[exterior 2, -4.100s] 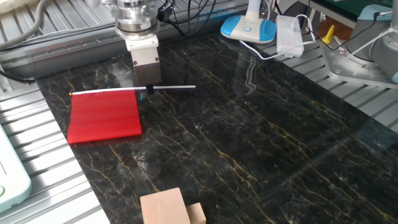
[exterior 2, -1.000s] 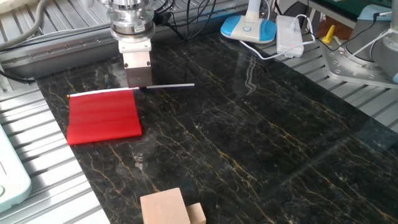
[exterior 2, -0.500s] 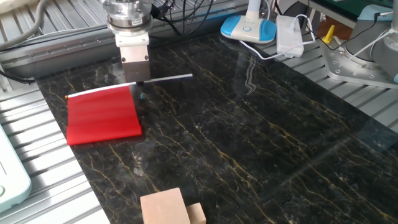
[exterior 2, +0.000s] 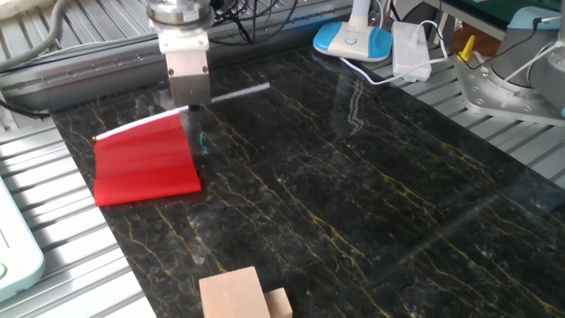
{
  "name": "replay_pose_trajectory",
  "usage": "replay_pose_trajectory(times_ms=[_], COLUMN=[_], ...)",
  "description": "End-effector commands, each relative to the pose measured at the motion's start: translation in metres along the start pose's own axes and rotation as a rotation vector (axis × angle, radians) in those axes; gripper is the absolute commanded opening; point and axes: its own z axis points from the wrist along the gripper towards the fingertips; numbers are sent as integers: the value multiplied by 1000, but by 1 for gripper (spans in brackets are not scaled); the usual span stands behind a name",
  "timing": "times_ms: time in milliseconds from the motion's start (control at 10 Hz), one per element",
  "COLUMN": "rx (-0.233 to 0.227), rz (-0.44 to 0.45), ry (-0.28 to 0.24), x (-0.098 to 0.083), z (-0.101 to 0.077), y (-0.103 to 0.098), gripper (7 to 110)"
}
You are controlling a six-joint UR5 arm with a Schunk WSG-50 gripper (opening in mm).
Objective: Wave the flag
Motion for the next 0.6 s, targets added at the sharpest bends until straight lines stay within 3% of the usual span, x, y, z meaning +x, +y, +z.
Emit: replay_pose_trajectory(times_ms=[0,500], rx=[3,-4], rz=[-16,-49], ry=[-3,-8], x=[1,7], z=[-29,-61], y=[10,31], gripper=[7,7])
